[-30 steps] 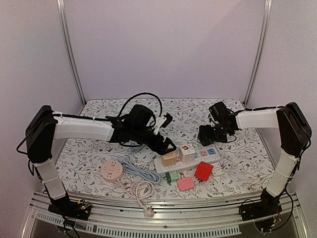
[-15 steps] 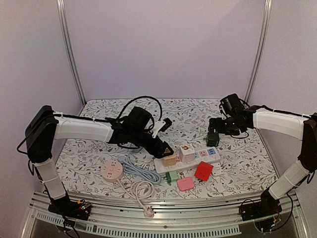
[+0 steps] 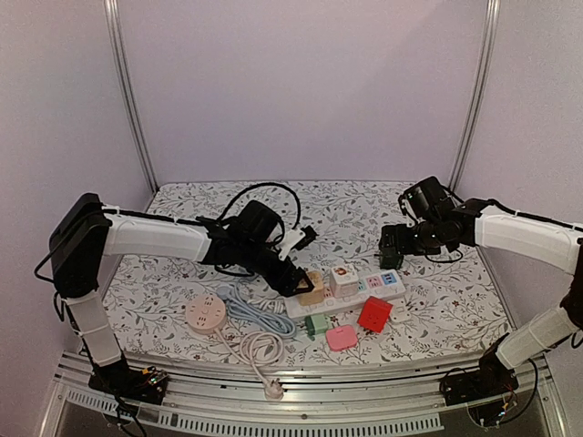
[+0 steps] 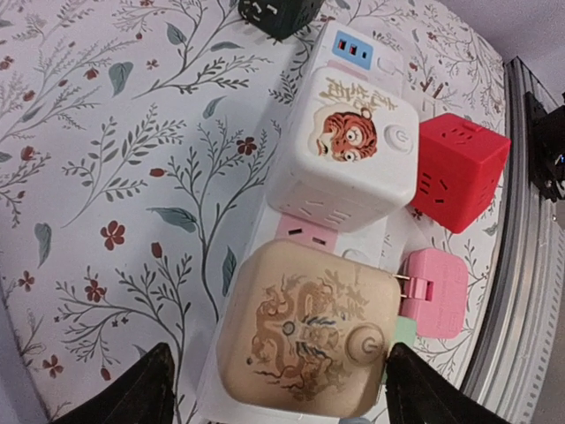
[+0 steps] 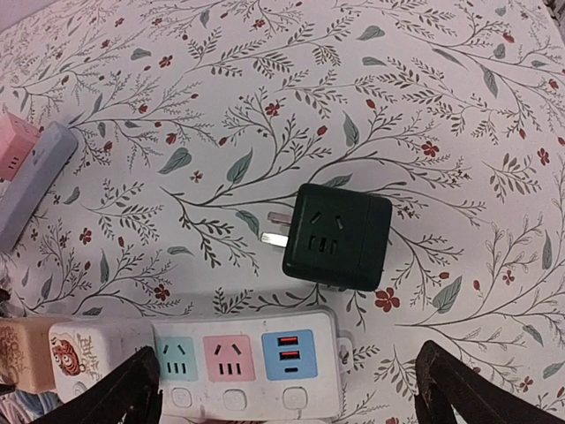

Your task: Pull the plug off the socket

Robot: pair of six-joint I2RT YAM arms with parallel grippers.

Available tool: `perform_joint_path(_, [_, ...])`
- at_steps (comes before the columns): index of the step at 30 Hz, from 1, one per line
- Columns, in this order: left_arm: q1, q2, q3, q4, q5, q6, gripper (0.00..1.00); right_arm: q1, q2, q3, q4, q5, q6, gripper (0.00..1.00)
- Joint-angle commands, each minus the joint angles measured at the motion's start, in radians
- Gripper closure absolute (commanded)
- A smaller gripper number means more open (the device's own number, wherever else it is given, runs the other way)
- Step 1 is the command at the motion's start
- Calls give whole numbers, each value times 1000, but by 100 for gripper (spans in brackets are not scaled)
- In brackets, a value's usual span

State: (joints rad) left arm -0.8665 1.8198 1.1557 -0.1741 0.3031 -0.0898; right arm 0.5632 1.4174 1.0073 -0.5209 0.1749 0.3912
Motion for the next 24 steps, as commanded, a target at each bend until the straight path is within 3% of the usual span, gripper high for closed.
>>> perform_joint_path(1, [-13, 44, 20, -44, 37, 28, 20, 64, -39, -15, -29, 35, -12, 1])
perform_joint_path(10, [-40, 58, 40, -42, 4, 47, 23, 106, -27, -2, -29, 36, 18, 1])
perform_joint_path(19, [-73, 68, 57, -62, -67, 74, 44, 186, -1, 12, -42, 53, 69, 2])
perform_joint_path(24, [-104, 78, 61, -34, -109, 41, 50, 254, 15, 18, -24, 54, 99, 6])
